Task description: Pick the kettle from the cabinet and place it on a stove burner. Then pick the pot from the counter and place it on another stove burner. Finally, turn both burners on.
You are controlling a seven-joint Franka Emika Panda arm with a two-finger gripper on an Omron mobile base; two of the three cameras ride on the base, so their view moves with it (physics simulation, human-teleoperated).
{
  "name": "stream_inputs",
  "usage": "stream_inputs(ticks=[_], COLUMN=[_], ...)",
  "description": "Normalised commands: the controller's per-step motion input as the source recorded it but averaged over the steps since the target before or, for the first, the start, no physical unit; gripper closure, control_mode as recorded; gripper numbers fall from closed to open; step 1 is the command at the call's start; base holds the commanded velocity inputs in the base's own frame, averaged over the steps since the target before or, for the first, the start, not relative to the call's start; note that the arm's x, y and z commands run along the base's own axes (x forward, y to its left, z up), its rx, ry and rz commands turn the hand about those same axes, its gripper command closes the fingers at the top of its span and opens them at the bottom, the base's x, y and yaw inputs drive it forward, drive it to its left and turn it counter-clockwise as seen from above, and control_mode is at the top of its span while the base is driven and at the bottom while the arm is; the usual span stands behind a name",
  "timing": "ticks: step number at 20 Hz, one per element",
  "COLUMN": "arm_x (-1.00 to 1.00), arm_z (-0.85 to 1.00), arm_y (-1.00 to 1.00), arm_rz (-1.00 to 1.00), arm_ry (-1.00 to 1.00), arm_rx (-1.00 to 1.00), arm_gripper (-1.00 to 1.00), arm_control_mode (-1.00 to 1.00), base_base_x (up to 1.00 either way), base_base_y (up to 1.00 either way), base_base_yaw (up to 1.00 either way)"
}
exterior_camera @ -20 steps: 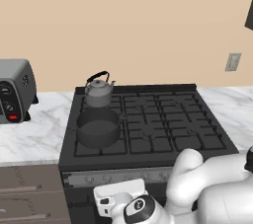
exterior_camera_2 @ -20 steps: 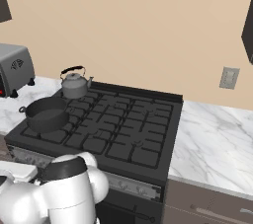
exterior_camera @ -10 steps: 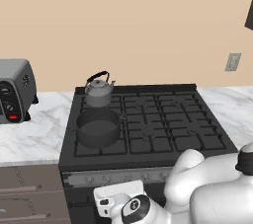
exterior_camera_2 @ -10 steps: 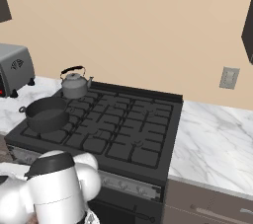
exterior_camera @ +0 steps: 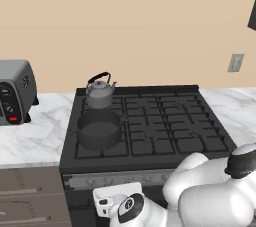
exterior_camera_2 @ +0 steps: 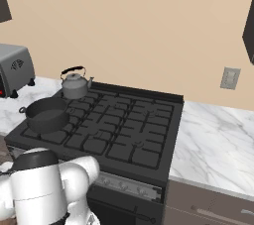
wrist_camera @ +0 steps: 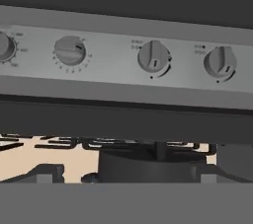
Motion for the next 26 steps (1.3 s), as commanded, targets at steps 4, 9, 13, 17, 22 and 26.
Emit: stream_inputs(ticks=[4,9,13,17,22,26], arm_x=[0.10,0.08,0.11,0.08,0.09,0.08], arm_z=[-0.28,-0.32,-0.24,-0.16,-0.14,-0.12], arm_y=[0.03,0.00,0.00,0.03,0.06,0.11], arm_rz=[0.00,0.00,0.00,0.00,0.00,0.00], arm_ry=[0.00,0.00,0.00,0.00,0.00,0.00], arm_rx=[0.00,0.00,0.01,0.00,0.00,0.00], arm_gripper=[-1.00,-1.00,-1.00,-1.00,-1.00,-1.00], arm_control_mode=[-1.00,-1.00,-1.00,-1.00,-1.00,-1.00], base_base_x=[0.00,0.00,0.00,0.00,0.00,0.00], base_base_y=[0.00,0.00,0.00,0.00,0.00,0.00], base_base_yaw=[0.00,0.00,0.00,0.00,0.00,0.00])
